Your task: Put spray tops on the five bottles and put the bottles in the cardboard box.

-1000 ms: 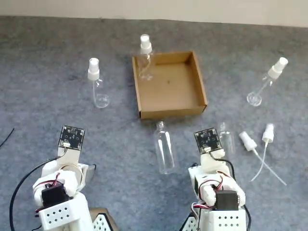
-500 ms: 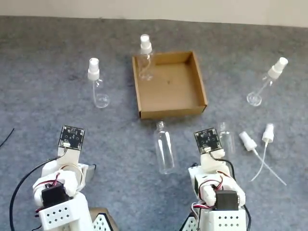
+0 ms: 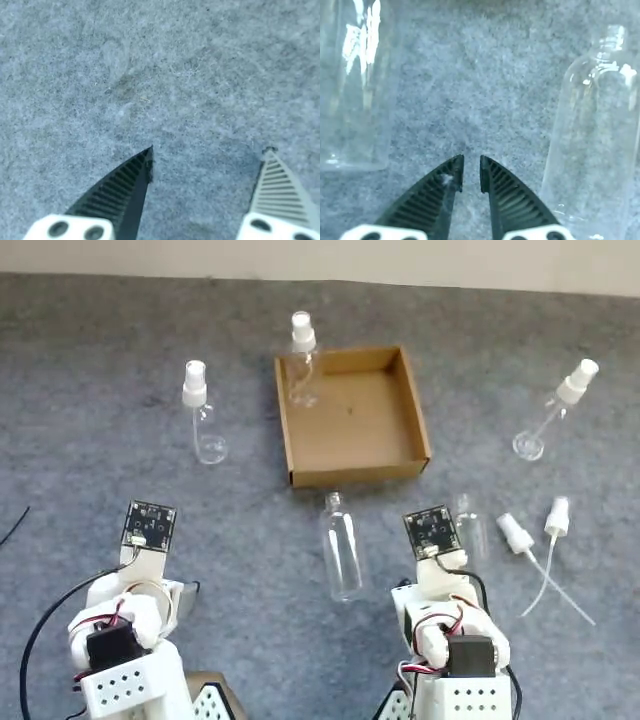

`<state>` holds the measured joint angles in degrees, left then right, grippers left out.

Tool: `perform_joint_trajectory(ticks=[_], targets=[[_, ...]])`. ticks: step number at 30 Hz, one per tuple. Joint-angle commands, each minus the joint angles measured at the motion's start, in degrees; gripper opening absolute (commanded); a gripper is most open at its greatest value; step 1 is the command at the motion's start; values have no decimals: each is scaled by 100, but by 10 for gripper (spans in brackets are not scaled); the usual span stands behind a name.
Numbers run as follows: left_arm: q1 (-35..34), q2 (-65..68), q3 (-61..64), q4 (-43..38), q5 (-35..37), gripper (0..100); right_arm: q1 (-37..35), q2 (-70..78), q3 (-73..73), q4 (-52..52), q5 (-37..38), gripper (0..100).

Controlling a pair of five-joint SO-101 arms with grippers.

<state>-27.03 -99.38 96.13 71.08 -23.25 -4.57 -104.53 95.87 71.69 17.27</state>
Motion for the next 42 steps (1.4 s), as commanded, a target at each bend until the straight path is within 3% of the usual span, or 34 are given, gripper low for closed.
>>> perform_joint_trajectory(ticks=[1,42], targets=[[92,-13,119,-79,-18,302,48,-57,699,22,44,30],[119,-48,119,-114,-26,302,-22,-57,655,-277,44,30]])
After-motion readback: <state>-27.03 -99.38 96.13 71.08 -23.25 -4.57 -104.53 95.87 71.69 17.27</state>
